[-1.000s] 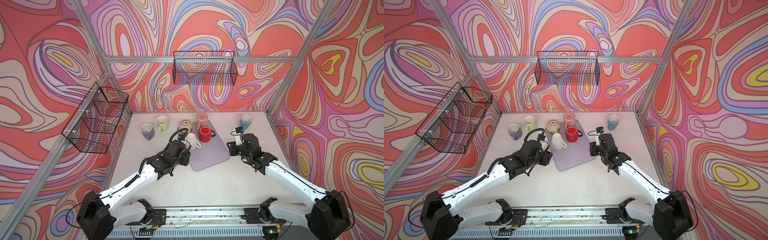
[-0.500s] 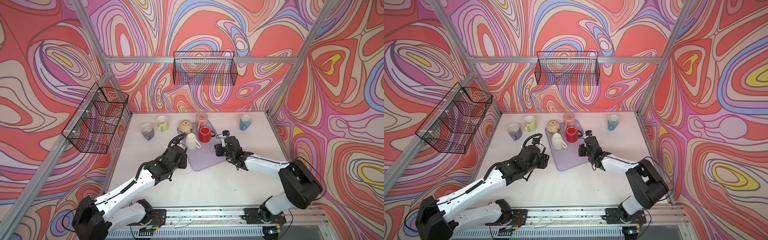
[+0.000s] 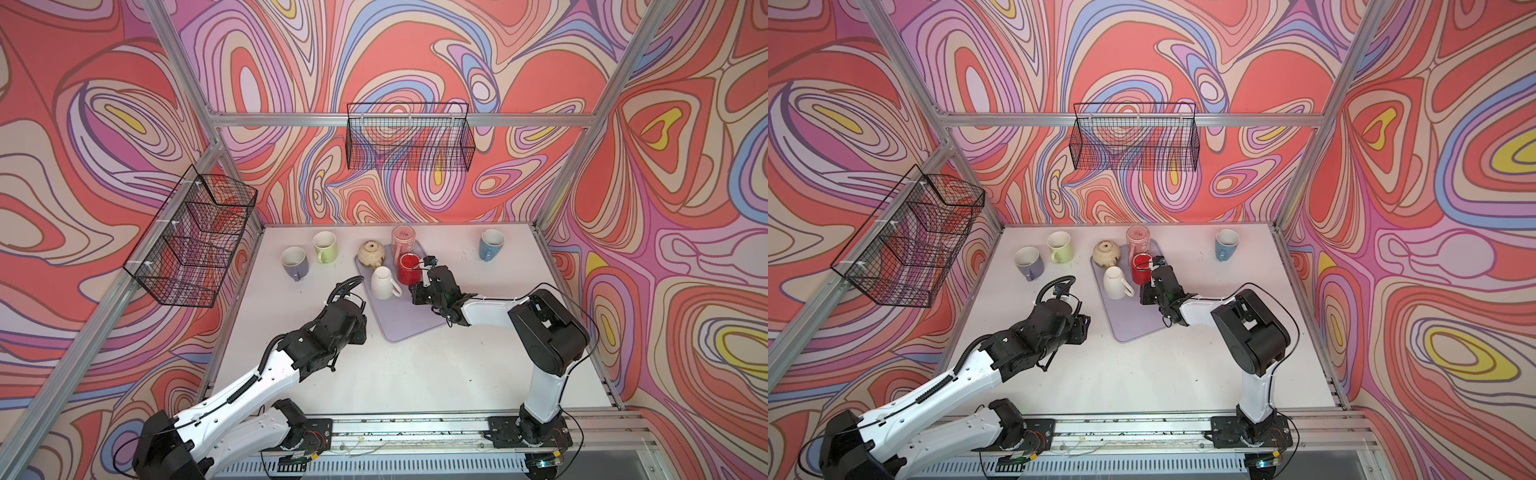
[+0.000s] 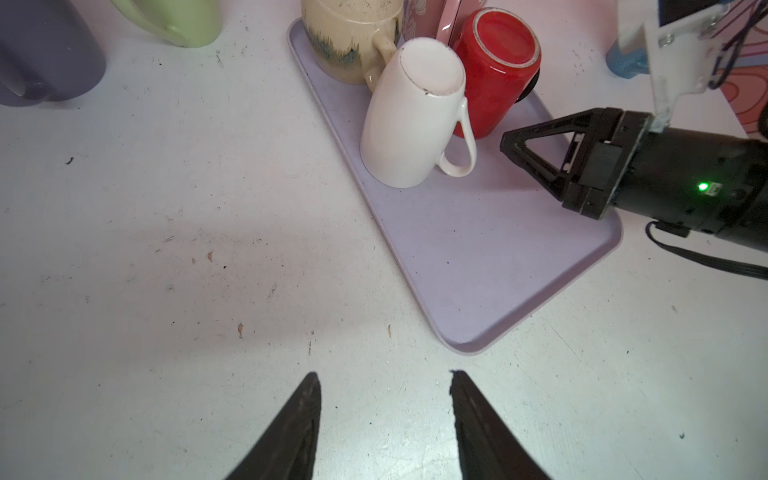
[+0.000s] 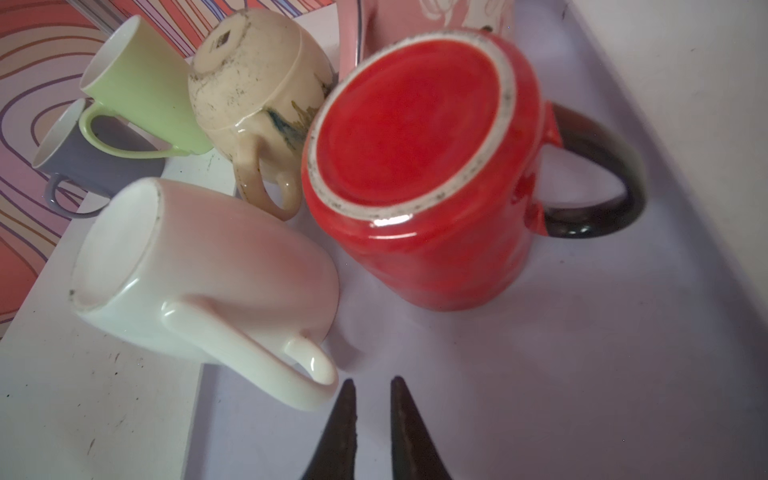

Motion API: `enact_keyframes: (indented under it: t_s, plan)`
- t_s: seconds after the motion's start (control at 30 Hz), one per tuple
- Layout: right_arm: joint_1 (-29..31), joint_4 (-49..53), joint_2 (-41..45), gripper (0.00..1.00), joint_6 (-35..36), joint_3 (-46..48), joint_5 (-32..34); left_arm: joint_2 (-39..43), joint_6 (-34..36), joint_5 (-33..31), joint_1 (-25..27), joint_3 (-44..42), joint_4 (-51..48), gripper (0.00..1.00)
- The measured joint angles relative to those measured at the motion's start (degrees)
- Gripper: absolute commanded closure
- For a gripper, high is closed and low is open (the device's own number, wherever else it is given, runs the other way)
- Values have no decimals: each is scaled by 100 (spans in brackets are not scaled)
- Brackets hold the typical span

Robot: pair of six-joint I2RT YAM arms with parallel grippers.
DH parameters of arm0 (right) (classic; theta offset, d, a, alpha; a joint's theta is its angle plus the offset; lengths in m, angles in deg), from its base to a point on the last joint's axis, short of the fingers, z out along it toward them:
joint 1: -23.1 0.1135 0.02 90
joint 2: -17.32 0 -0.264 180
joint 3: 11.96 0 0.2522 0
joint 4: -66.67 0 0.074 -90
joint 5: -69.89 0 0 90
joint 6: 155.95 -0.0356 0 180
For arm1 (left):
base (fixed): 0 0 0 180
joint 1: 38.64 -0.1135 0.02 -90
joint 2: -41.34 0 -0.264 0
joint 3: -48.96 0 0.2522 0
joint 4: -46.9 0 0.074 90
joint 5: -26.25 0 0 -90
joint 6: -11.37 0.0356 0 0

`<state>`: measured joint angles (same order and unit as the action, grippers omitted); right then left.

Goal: Turn the mug right side up
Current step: 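Move the right gripper to the upside-down white mug's handle on the tray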

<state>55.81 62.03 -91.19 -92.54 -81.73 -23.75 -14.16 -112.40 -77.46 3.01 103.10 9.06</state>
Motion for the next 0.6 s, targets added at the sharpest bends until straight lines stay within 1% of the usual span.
enact_keyframes:
  t_s: [0.23, 0.43, 0.6]
  plan:
    - [0, -4, -468, 92, 24, -450, -468, 186, -39, -70, 0, -90, -28, 47]
    - [0, 7, -586, 95, 59, -664, -581, 219, -37, -101, 0, -118, -57, 47]
    - [2, 4, -667, 97, 52, -785, -800, 229, -35, -153, 0, -138, -57, 48]
